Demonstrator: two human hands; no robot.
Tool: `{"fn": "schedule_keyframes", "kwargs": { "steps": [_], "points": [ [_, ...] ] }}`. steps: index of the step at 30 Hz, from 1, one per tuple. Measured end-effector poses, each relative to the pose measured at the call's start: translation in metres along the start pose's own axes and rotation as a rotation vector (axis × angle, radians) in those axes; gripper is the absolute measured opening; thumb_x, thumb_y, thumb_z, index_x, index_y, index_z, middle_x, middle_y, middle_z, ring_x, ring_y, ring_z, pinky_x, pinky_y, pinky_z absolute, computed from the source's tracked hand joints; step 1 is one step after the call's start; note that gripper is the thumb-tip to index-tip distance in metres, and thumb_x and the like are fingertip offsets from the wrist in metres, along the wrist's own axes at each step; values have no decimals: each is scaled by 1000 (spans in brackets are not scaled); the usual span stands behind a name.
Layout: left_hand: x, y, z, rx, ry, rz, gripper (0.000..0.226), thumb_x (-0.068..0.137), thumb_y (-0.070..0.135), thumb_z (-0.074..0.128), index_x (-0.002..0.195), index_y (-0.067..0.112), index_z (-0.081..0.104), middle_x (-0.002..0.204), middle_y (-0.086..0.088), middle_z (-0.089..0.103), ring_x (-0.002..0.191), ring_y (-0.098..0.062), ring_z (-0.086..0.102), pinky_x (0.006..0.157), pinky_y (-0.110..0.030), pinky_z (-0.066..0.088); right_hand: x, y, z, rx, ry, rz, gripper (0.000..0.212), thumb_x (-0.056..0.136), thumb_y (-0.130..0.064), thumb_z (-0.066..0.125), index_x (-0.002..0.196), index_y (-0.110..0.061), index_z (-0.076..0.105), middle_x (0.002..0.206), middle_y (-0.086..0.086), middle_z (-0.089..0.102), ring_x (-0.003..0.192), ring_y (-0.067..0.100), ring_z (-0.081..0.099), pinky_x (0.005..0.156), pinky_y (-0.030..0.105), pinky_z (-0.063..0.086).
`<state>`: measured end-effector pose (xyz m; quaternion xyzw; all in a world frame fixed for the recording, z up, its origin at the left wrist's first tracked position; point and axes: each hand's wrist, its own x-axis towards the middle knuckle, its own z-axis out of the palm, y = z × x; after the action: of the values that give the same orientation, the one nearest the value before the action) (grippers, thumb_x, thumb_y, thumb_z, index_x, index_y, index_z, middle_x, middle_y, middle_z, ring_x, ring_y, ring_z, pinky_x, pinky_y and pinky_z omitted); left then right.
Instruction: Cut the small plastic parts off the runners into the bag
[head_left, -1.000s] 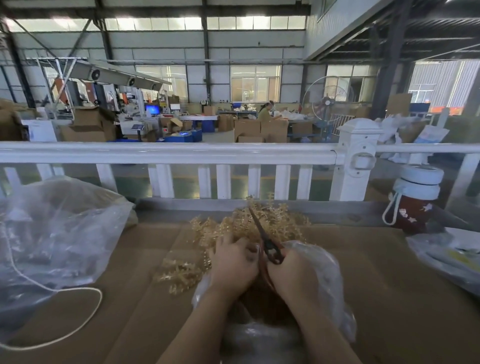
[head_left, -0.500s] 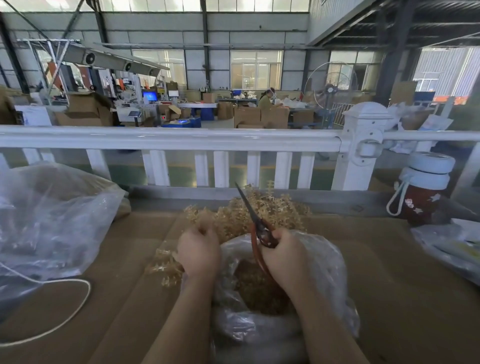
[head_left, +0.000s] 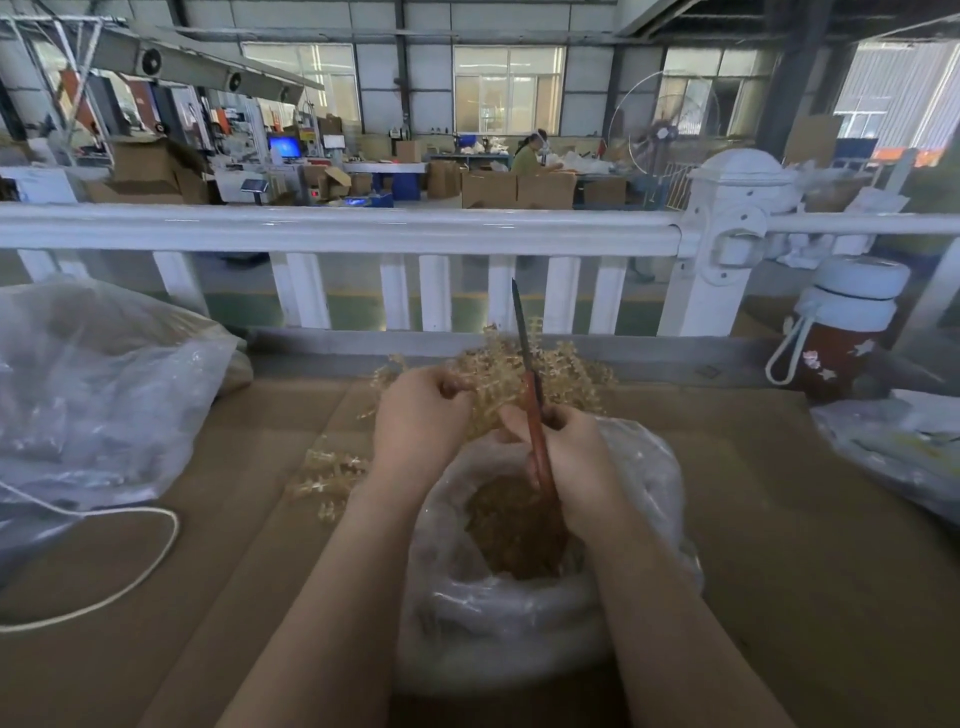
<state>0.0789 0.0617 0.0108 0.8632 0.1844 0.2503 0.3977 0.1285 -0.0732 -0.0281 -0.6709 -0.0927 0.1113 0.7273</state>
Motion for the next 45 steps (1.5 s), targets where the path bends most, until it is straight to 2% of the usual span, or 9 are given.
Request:
{"fn": "schedule_keyframes", "kwargs": {
  "steps": [5,9,11,16,25,29,36,40,45],
  "points": [
    [-7,8,-1,271,315,178,11,91,26,64,90,27,74,98,5,63,98,-15,57,81,-29,40,0,2,-1,-11,-14,-4,29,87,-34,79,96,-10,67,87,6,78,42,-2,56,41,10,39],
    [-10,14,-7,-613,633,140,11,91,20,69,84,28,66,78,11,65,68,2,58,65,-9,44,-1,0,-4,-12,-38,-8,29,88,-34,77,101,-11,66,87,3,79,44,-3,58,42,9,40],
    [-12,11,-7,-778,562,194,12,91,18,69,86,27,66,81,6,68,73,-11,62,68,-21,52,-3,-3,-4,18,-54,-21,31,88,-36,77,102,-11,66,89,5,79,43,0,56,40,11,40],
    [-21,-7,20,-427,230,403,21,84,4,76,85,25,72,87,8,72,81,-6,68,75,-23,55,-7,-5,-3,239,-86,-30,57,82,-39,74,118,3,61,71,7,67,39,8,47,35,18,37],
    [-20,-29,33,-281,298,576,29,78,-13,73,75,16,75,107,1,68,99,-5,64,84,-15,49,-6,-7,-19,428,-117,-51,50,75,-52,73,105,-14,60,75,-1,71,51,8,56,39,17,42],
    [-21,-27,34,-359,233,562,32,80,-17,67,69,12,74,111,-7,65,106,-10,62,90,-22,51,-4,-4,-19,385,-76,-20,27,86,-18,77,107,-10,63,69,-1,66,53,9,57,40,18,40],
    [-27,-17,30,-795,68,276,11,81,9,57,92,10,55,99,-7,60,99,-19,58,91,-40,46,-5,-4,-17,421,-41,-60,22,93,0,66,114,-5,62,74,5,73,49,9,55,39,18,41],
    [-24,-17,25,-876,-170,-85,58,69,59,79,109,23,58,106,1,70,96,-12,70,83,-32,56,-6,-4,-15,356,-96,-109,16,91,-6,71,107,-8,67,72,7,65,51,12,56,41,20,43],
    [-26,-13,26,-1239,-287,-186,24,85,14,73,104,0,70,96,-20,73,86,-31,73,68,-43,61,-6,-2,-11,229,-139,-69,23,89,-3,73,110,-7,66,72,8,65,53,14,56,42,21,43]
  ]
}}
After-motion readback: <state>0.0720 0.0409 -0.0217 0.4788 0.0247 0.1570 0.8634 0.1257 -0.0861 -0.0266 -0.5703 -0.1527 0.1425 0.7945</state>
